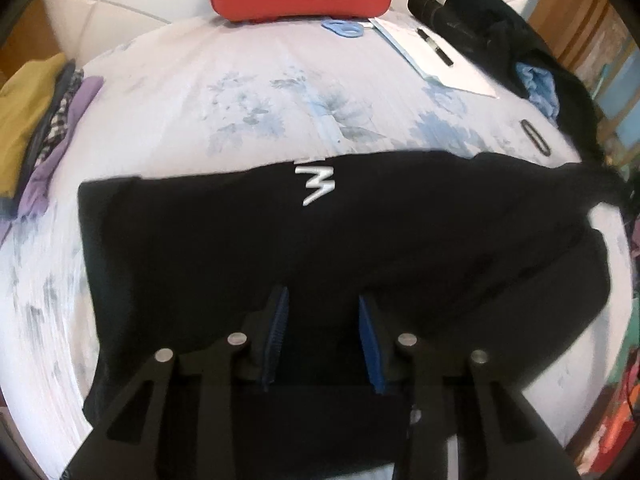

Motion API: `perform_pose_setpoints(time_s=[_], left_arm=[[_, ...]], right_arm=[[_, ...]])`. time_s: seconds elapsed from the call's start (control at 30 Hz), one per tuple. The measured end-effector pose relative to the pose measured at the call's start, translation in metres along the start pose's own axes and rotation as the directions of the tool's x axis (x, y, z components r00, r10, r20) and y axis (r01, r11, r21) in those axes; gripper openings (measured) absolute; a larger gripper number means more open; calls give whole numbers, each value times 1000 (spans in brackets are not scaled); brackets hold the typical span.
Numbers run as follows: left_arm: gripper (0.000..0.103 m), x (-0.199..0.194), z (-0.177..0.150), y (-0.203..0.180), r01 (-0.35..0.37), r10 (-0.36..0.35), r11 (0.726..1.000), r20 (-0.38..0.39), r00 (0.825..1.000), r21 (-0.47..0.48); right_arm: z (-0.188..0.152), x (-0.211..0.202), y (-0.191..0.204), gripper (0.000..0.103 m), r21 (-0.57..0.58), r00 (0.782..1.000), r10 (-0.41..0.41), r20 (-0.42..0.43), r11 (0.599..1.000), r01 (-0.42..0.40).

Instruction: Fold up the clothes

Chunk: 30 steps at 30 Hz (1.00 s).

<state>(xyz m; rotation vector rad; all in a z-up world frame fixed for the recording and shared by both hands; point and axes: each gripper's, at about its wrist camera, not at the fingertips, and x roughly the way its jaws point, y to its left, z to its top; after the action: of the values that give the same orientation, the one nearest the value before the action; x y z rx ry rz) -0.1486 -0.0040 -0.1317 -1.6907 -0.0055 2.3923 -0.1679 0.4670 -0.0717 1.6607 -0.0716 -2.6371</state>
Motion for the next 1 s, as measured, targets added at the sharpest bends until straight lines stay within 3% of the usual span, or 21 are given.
perform_pose_setpoints(time_s=[0.07,0.13,0.2,0.3,0.37,0.47,0.53,0.63,0.8,0.9,1.0], left_arm=[[34,-8,-7,5,24,-24,1000,-9,1000,-7],[36,-17,-13,10,43,-43,999,-7,999,-23],[47,-35,-14,20,43,-42,998,28,999,-50],[66,-55,-8,41,1,7,996,89,996,-93],[67,-56,-1,59,-65,77,990,99,992,-125],[67,-42,2,85,-143,157,972,67,985,-185],[67,-34,-3,94,-166,178,962,34,984,-217],[57,-23,-17,101,-181,186,952,-6,983,-245],[57,-2,-32,112,-193,182,945,-64,981,-264],[57,-8,-36,112,-182,177,942,-41,983,-282],[57,-33,-41,90,-155,173,940,33,984,-305]], right_arm=[[-12,3,-17,37,32,998,-13,-64,999,15],[-31,27,-30,43,-1,970,-148,-195,989,151],[-39,33,-44,47,32,957,-177,-230,981,189],[-31,22,-61,50,199,987,-21,-158,979,53],[-18,20,-61,52,247,993,48,-110,969,-20],[5,30,-46,55,244,994,81,-70,968,-62],[16,44,-29,54,200,991,106,-81,976,-88],[20,56,6,23,74,983,140,-116,988,-132],[5,76,8,18,43,975,53,-214,998,-45],[4,52,-3,19,67,985,-29,-169,997,41],[-1,-11,-6,20,45,999,-2,34,999,0]])
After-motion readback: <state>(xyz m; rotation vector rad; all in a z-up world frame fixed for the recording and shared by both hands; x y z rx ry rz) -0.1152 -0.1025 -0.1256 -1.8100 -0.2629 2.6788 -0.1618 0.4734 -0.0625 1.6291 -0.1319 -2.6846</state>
